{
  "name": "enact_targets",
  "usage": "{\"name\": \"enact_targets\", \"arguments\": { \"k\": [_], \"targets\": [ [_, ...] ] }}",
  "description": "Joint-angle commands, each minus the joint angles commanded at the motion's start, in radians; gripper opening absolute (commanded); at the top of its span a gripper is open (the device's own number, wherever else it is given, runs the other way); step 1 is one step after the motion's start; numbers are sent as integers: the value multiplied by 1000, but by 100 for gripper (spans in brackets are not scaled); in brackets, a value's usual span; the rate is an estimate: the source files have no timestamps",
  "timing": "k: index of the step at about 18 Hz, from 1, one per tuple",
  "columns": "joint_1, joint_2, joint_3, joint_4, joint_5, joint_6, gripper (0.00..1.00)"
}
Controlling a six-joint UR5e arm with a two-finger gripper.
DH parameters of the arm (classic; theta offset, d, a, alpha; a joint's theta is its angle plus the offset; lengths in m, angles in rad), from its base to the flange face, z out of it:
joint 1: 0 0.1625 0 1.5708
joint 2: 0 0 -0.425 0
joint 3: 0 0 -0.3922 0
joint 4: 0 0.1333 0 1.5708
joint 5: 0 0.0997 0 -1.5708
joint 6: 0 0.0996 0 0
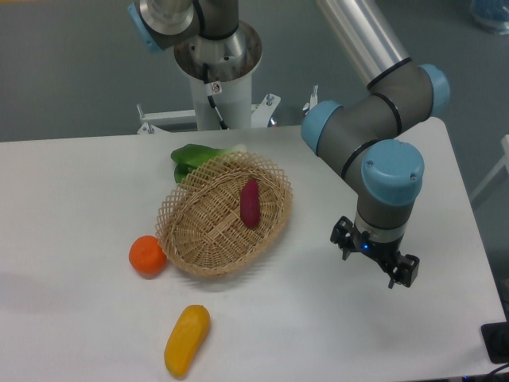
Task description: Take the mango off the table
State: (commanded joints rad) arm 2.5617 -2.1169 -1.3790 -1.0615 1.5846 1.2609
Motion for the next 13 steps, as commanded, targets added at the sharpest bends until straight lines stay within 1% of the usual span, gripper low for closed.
{"name": "enact_targets", "arguments": {
  "k": [2,4,7,9,11,13],
  "targets": [
    [-2,0,-2,0,0,0,100],
    [-2,2,-2,-3,26,0,100],
    [0,5,3,-20,21,-3,100],
    [-2,5,2,-20,18,-17,100],
    [-2,8,-3,-23,14,-53,100],
    [-3,6,-6,-23,-21,-106,100]
  ]
}}
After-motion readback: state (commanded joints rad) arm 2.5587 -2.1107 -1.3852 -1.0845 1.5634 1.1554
